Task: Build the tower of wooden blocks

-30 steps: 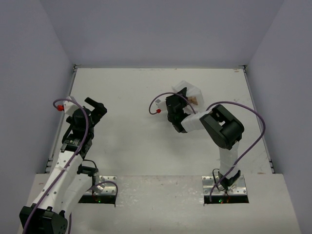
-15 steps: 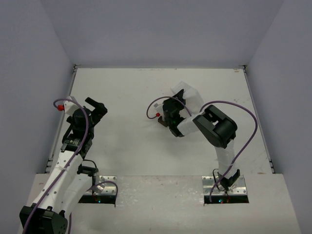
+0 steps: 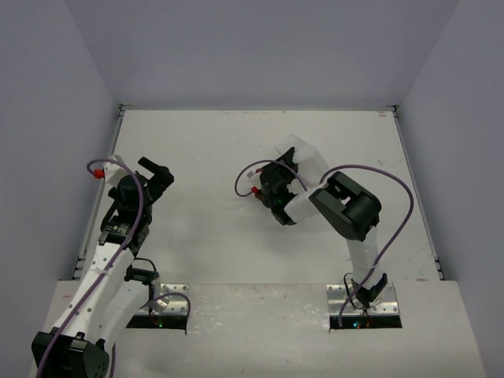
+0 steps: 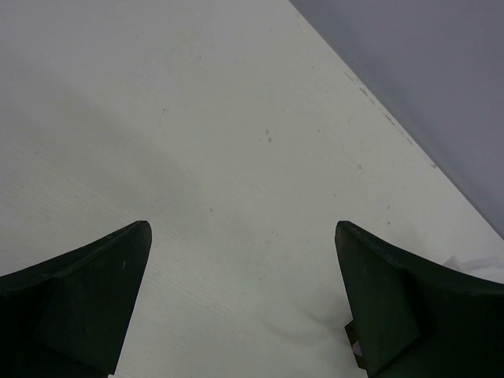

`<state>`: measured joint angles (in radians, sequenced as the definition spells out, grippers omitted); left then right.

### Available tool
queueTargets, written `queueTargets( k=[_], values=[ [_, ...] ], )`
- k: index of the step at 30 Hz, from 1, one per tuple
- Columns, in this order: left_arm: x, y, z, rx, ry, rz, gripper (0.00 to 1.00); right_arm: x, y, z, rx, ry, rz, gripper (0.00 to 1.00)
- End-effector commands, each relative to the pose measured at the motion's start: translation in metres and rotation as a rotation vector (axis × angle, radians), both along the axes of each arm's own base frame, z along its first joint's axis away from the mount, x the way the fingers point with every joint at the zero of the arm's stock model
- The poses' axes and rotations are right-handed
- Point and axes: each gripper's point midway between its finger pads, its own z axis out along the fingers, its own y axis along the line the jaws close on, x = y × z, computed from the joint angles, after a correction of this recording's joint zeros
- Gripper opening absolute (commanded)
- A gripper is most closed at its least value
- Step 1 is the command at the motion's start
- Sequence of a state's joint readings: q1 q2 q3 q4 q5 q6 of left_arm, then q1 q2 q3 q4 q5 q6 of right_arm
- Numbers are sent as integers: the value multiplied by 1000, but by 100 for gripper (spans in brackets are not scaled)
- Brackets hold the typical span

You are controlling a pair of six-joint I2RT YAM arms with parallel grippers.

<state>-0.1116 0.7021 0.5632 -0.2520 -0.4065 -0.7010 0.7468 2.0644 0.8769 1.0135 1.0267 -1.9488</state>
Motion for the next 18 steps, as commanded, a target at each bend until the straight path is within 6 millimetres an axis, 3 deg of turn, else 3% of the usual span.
queueTargets(
  k=[1, 13, 18],
  values=[
    [8, -1, 27, -9, -80, -6, 100, -6, -5, 26, 31, -62, -34, 0],
    [7, -1, 29, -6, -85, -10, 100, -5, -12, 39, 75, -93, -47, 2],
    [7, -1, 30, -5, -89, -10, 100, 10, -32, 59, 169, -161, -114, 8]
  ],
)
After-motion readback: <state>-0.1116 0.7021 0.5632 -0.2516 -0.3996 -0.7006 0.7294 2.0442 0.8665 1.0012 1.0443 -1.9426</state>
